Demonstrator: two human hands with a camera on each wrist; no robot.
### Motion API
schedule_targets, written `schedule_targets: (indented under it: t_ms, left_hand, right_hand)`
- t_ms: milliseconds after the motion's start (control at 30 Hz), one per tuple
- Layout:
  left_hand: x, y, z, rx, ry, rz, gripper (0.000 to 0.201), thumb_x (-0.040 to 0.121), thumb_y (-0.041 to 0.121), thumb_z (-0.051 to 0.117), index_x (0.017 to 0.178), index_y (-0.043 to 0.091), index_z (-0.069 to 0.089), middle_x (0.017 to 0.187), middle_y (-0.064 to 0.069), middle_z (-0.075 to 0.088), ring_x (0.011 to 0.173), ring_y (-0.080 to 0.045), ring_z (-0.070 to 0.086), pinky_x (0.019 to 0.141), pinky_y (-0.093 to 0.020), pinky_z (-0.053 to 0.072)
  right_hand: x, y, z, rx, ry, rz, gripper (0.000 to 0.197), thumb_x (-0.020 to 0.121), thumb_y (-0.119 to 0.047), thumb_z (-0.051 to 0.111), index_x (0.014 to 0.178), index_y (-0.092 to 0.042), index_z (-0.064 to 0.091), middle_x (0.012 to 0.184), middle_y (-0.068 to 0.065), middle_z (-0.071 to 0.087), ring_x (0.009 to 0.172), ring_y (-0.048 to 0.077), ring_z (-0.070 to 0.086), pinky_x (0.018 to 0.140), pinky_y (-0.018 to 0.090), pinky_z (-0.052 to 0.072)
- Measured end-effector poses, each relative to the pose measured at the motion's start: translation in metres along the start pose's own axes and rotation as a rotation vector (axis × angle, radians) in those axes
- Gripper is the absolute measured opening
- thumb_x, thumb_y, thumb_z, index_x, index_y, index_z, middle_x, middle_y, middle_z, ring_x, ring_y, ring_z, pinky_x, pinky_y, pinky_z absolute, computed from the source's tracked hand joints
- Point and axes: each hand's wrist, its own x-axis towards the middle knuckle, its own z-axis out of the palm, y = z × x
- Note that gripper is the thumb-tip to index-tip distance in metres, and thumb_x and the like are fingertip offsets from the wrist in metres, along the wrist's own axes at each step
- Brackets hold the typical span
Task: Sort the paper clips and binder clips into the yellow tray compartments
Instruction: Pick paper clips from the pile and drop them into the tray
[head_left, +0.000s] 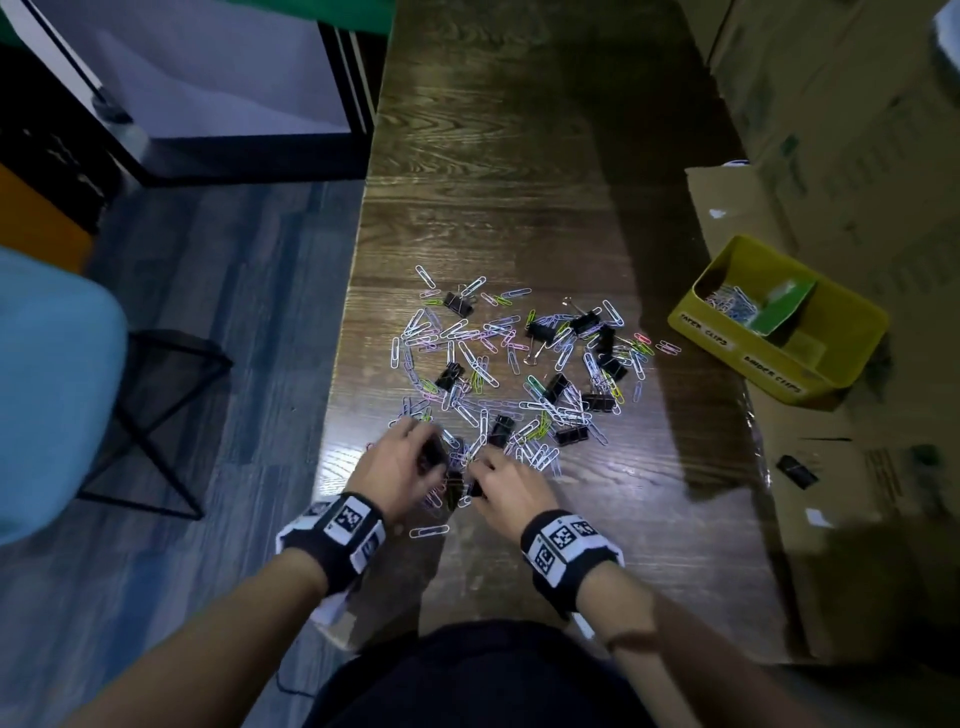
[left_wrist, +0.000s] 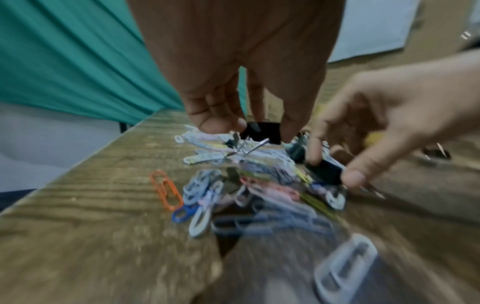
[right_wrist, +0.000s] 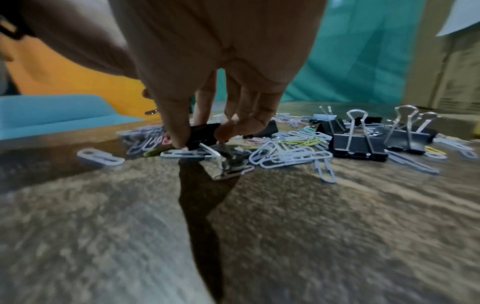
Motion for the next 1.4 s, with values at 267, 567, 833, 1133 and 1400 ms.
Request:
schedule_targets:
  t_ms: [267, 567, 833, 1133, 1400]
  left_hand:
    - [0.061, -0.036, -0.047, 0.017, 0.074, -0.132, 0.031, 0.082, 0.012, 0.065, 0.112, 0.013, 0.056, 0.124, -0.008, 0.048, 0.104, -0.029, 0.057, 0.089, -0.036, 0.050]
    - [0.055, -0.040, -0.032, 0.084, 0.160, -0.032, 0.041, 0.082, 0.017, 0.065, 0.122, 0.014, 0.053, 0.130, -0.013, 0.044, 0.111, -0.031, 0.049, 0.094, -0.049, 0.046]
    - [-0.003, -0.045, 0.039, 0.194, -0.080, -0.092, 0.070, 0.085, 0.063, 0.010, 0.147, 0.032, 0.017, 0.158, 0.001, 0.006, 0.145, -0.026, -0.002, 0.113, -0.052, 0.000]
    - [-0.035, 0.000, 0.075, 0.222, -0.198, 0.075, 0.067, 0.088, 0.059, -0.003, 0.148, 0.029, 0.001, 0.155, 0.004, -0.012, 0.142, -0.018, -0.018, 0.116, -0.047, -0.005]
    - [-0.017, 0.037, 0.083, 0.187, -0.347, 0.329, 0.064, 0.094, 0.052, 0.021, 0.147, 0.026, -0.004, 0.155, 0.002, -0.016, 0.141, -0.017, -0.021, 0.116, -0.041, -0.009]
  right_hand:
    - [0.001, 0.048, -0.043, 0.237, 0.414, 0.182, 0.032, 0.089, -0.038, 0.056, 0.117, -0.024, 0.058, 0.127, -0.003, 0.050, 0.087, 0.015, 0.060, 0.079, 0.040, 0.055]
    - [0.012, 0.102, -0.055, 0.171, 0.367, 0.467, 0.031, 0.090, -0.022, 0.058, 0.120, -0.013, 0.059, 0.138, 0.008, 0.043, 0.118, 0.028, 0.051, 0.093, 0.042, 0.050]
    - [0.005, 0.059, -0.031, -0.058, 0.451, 0.001, 0.044, 0.090, -0.035, 0.054, 0.133, -0.026, 0.049, 0.150, 0.010, 0.034, 0.140, 0.030, 0.029, 0.111, 0.049, 0.018]
    - [0.008, 0.050, -0.014, -0.262, 0.066, -0.051, 0.060, 0.090, -0.013, 0.047, 0.146, -0.020, 0.027, 0.159, 0.006, 0.008, 0.147, 0.025, -0.002, 0.107, 0.049, -0.014]
    - [-0.014, 0.071, -0.025, -0.164, 0.197, -0.005, 0.060, 0.088, -0.008, 0.048, 0.145, -0.014, 0.031, 0.157, 0.008, 0.016, 0.146, 0.027, 0.006, 0.115, 0.047, -0.003]
